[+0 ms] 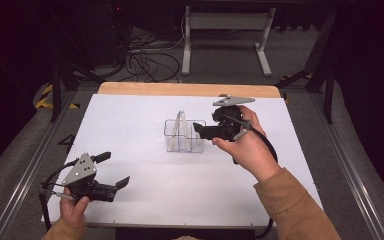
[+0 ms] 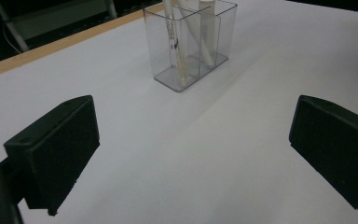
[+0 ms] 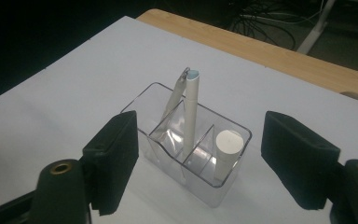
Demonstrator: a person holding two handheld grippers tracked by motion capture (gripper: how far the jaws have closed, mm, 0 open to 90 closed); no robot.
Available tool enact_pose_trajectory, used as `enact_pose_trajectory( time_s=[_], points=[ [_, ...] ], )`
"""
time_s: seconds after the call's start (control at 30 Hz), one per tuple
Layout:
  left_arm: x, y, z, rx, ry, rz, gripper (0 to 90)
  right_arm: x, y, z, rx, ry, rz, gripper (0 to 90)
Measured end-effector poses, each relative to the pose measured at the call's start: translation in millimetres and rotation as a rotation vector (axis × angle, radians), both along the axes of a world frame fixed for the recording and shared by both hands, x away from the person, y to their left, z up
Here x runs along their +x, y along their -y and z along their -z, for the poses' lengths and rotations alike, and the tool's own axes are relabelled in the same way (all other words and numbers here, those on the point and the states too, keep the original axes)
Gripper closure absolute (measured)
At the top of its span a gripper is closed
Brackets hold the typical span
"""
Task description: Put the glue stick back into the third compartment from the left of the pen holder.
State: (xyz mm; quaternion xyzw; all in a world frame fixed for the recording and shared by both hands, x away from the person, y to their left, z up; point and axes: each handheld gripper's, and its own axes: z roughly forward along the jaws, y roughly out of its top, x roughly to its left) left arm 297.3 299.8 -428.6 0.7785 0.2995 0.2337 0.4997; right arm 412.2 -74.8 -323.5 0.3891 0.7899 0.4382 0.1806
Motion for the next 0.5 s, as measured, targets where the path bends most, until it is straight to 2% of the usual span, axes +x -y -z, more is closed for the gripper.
enact_pose_trajectory(
  time_s=[0.17, 0.4, 0.5],
  points=[
    [-0.5, 0.1, -0.6, 0.0, 0.005, -0.004, 2.2, -6.1, 6.1, -0.1, 0.017, 0.01, -0.015, 27.9],
    [-0.9, -0.8, -0.2, -0.008, 0.007, -0.011, 2.2, -20.6, 29.3, 3.1, 0.055, 0.091, -0.082, 27.0],
    [-1.3, -0.3, -0.6, -0.015, 0.014, -0.017, 2.2, -28.1, 40.0, 7.8, 0.072, 0.106, -0.106, 26.4]
  ],
)
